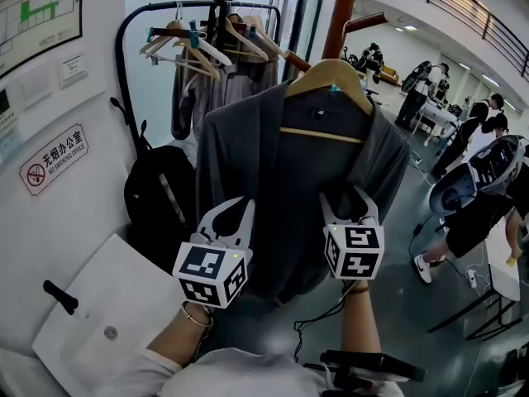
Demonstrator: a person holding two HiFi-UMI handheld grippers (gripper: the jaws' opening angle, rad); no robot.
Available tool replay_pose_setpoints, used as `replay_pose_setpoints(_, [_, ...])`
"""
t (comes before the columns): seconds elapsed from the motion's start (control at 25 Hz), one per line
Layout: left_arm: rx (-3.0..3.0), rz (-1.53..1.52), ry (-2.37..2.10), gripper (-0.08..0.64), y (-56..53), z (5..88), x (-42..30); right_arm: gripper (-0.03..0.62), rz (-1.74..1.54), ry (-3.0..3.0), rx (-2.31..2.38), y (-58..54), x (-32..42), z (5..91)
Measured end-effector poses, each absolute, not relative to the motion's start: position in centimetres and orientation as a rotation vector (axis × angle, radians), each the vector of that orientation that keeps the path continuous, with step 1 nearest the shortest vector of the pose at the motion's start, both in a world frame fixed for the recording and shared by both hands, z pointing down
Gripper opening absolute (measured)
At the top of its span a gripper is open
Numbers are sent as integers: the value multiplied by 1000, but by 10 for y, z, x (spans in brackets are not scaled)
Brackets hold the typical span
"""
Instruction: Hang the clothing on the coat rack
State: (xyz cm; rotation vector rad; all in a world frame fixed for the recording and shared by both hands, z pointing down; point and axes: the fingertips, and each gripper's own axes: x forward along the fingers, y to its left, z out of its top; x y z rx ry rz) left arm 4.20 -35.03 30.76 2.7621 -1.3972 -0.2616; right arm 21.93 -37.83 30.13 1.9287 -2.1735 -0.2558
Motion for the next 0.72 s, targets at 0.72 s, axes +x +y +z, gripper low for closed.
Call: replay_pose_setpoints(0.72, [2763,-239,-1312,8,-380,350,26,31,-133,-2206,2145,-374,198,351])
